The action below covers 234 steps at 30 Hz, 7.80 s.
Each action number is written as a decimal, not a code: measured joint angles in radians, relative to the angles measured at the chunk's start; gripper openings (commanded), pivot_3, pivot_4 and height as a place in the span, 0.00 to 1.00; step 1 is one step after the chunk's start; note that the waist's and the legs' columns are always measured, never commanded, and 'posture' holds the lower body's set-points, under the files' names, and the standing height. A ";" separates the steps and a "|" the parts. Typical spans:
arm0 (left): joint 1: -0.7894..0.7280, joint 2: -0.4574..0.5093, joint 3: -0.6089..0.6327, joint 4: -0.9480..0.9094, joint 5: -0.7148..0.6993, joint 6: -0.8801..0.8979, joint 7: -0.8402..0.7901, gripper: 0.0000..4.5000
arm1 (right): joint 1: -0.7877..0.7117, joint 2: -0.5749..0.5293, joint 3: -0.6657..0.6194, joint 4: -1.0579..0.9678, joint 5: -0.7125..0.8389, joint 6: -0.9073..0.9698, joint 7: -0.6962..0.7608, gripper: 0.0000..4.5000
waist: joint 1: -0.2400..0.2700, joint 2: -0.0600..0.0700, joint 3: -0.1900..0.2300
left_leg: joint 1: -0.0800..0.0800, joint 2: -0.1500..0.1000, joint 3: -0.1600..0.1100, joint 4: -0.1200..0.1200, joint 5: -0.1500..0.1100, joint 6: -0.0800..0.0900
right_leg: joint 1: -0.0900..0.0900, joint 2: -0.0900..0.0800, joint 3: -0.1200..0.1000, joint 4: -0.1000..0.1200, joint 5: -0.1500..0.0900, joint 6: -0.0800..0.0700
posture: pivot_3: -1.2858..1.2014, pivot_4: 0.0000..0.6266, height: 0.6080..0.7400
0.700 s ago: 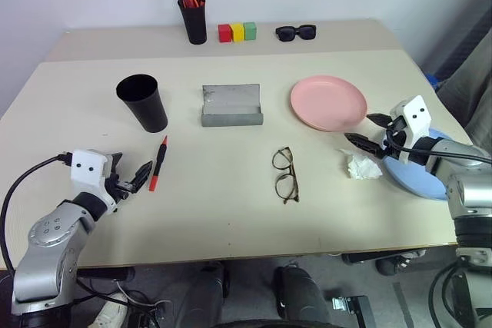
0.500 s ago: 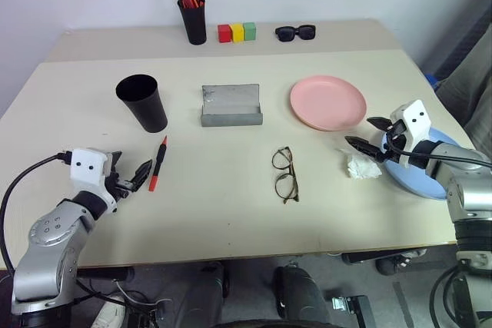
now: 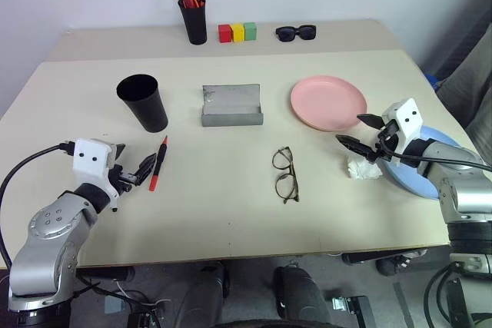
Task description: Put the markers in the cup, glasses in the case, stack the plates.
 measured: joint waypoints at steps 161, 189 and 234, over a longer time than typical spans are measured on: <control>-0.726 -0.218 -0.111 0.577 0.420 -0.434 0.588 0.01 | -0.242 0.535 0.210 -0.111 -0.037 -0.030 -0.359 0.89 | -0.005 -0.011 0.005 | 0.005 -0.002 0.000 -0.005 0.004 -0.007 | -0.003 0.004 0.000 0.012 0.004 0.006 | 0.52 0.24 1.00; -0.740 -0.279 -0.131 0.742 0.423 -0.592 0.639 0.59 | -0.193 0.549 0.221 -0.173 -0.021 -0.008 -0.352 0.89 | -0.003 -0.011 0.005 | 0.005 -0.002 -0.001 -0.004 0.004 -0.007 | -0.002 0.004 -0.001 0.012 0.004 0.007 | 0.52 0.24 1.00; -1.063 -0.207 0.362 1.222 0.170 0.114 1.094 0.01 | -0.124 0.552 0.247 -0.189 -0.022 -0.007 -0.354 0.89 | -0.005 -0.012 0.005 | 0.005 -0.002 -0.003 -0.002 0.004 -0.008 | -0.002 0.005 -0.002 0.014 0.004 0.008 | 0.52 0.24 1.00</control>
